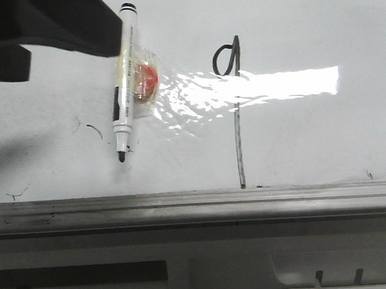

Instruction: Write number 9 on whiteboard

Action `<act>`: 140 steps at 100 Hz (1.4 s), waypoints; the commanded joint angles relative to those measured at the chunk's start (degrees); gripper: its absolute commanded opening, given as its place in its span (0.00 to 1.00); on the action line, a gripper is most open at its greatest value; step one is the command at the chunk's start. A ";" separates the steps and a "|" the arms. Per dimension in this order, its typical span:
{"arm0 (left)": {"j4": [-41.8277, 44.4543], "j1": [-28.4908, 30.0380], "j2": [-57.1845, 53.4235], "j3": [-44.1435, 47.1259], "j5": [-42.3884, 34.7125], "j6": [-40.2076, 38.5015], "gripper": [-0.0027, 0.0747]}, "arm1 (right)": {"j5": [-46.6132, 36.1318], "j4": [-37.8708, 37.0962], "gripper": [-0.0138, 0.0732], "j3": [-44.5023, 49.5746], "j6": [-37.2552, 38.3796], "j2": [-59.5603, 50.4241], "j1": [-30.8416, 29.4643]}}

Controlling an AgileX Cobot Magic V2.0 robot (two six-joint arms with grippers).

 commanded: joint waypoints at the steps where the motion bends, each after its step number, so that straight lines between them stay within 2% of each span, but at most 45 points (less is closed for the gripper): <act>1: -0.99 -4.55 -6.18 1.87 -1.31 0.07 0.66 | -6.56 -0.83 0.11 2.44 -0.05 -4.60 -0.35; 7: -0.99 -6.28 -9.36 3.78 -1.31 0.07 0.57 | -6.94 -0.83 0.11 4.62 -0.05 -7.44 -0.35; 14: -0.99 -8.21 -12.89 5.57 -1.08 0.07 0.40 | -5.98 -0.72 0.11 6.29 -0.05 -10.29 -0.35; 26: -0.99 -10.10 -17.36 7.42 -0.02 0.07 0.01 | -3.65 -0.72 0.11 7.02 -0.05 -13.11 -0.35; 85: -1.20 -10.10 -19.21 7.56 1.07 0.07 0.01 | -2.83 -0.72 0.11 7.02 -0.05 -13.12 -0.35; 102: 2.59 -10.10 -19.76 8.16 -6.14 0.12 0.01 | -2.68 -0.72 0.11 7.02 -0.05 -13.12 -0.35; 108: 2.91 -10.10 -20.39 8.62 -6.14 0.12 0.01 | -2.64 -0.72 0.11 7.02 -0.05 -13.12 -0.35; 115: 10.34 -9.97 -21.32 9.87 -6.85 0.22 0.01 | -2.64 -0.72 0.11 7.02 -0.05 -13.12 -0.35; 132: 43.49 -5.19 -22.58 16.03 -4.43 -0.31 0.01 | -2.41 -0.72 0.11 7.02 -0.05 -13.12 -0.35; 135: 48.96 -3.59 -22.58 17.12 -4.30 -2.43 0.01 | -2.41 -0.72 0.11 7.02 -0.05 -13.12 -0.35; 140: 56.71 -0.20 -22.58 19.00 -4.30 -10.24 0.01 | -2.41 -0.72 0.11 7.02 -0.05 -13.12 -0.35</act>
